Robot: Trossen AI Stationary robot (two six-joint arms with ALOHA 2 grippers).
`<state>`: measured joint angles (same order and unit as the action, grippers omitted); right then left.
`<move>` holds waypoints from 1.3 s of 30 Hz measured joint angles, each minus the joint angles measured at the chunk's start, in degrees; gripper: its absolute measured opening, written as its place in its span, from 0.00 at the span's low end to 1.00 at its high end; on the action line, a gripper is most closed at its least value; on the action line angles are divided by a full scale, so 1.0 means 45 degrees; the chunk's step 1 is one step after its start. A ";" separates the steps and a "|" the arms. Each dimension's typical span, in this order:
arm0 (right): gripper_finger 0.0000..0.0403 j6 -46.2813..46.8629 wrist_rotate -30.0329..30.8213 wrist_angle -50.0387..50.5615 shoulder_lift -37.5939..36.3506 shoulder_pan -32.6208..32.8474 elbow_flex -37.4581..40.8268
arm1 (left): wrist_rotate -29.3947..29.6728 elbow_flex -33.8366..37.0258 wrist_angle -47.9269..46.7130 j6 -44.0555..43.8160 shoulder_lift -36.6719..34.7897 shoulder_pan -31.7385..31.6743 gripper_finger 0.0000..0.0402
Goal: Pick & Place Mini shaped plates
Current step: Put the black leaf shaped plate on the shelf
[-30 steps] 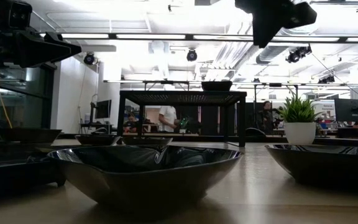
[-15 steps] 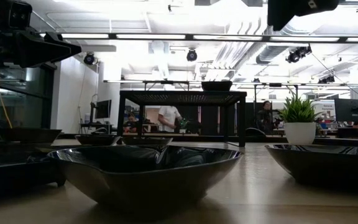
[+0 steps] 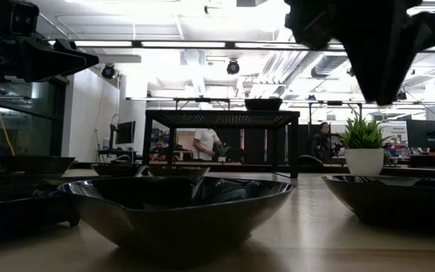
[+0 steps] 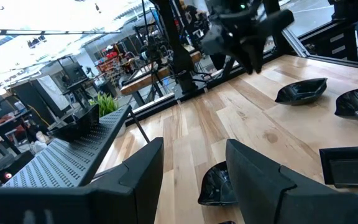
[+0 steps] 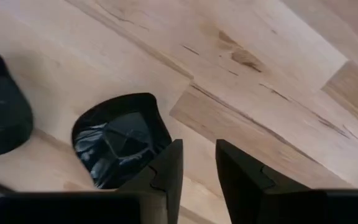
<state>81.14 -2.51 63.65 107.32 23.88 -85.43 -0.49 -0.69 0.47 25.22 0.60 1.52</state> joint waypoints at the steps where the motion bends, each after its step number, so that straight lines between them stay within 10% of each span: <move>1: 0.25 -0.0025 -0.0055 -0.0055 0.0158 0.0023 0.0000 | 0.0000 0.0000 0.0002 0.0001 0.0002 0.0001 0.42; 12: 0.39 -0.0798 -0.0058 -0.1210 0.1006 0.0298 0.0000 | 0.0000 0.0000 0.0000 -0.0002 0.0005 0.0005 0.42; 39: 0.35 -0.1217 0.0371 -0.1641 0.1911 0.0869 0.0010 | -0.0005 0.0000 0.0000 0.0001 0.0004 0.0001 0.42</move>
<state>75.67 -0.84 56.27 115.92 27.79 -85.38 -0.51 -0.69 0.47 25.23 0.62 1.53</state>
